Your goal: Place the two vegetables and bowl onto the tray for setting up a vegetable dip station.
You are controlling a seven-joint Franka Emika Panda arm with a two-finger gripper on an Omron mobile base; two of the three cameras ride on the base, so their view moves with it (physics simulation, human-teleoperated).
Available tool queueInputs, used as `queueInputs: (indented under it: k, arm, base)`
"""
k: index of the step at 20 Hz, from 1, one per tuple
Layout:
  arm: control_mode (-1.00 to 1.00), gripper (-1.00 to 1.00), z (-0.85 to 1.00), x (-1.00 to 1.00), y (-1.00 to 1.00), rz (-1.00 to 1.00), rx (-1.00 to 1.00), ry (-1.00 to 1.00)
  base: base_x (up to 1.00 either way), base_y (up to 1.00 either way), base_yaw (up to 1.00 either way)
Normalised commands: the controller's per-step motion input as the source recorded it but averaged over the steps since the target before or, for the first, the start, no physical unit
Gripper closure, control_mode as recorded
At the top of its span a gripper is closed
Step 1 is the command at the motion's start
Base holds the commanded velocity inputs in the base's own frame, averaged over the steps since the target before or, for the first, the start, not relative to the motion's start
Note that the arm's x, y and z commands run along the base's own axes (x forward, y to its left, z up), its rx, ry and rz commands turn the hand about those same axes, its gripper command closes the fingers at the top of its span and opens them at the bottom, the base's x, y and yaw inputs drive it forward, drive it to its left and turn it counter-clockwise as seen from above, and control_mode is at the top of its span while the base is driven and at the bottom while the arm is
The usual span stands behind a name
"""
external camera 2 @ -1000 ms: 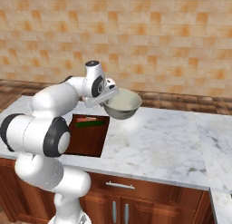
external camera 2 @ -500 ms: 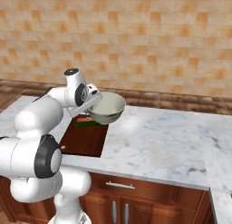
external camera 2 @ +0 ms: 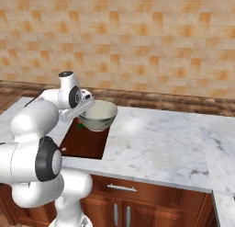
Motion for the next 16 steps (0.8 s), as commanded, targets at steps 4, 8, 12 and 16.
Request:
queueInputs:
  k: [4, 8, 12, 16]
  arm:
    - [-1.0, 1.0, -0.38, -0.03, 0.27, 0.04, 0.0, 0.01]
    - [-1.0, 1.0, -0.33, -0.05, 0.24, 0.03, 0.0, 0.0]
    - [-1.0, 1.0, -0.13, -0.2, 0.08, 0.03, 0.0, 0.0]
    - [-1.0, 1.0, -0.15, -0.24, 0.03, 0.04, 0.0, 0.0]
  base:
    - [0.0, 0.0, 0.0]
    - [0.0, 0.0, 0.0]
    - [0.0, 0.0, 0.0]
    - [0.0, 0.0, 0.0]
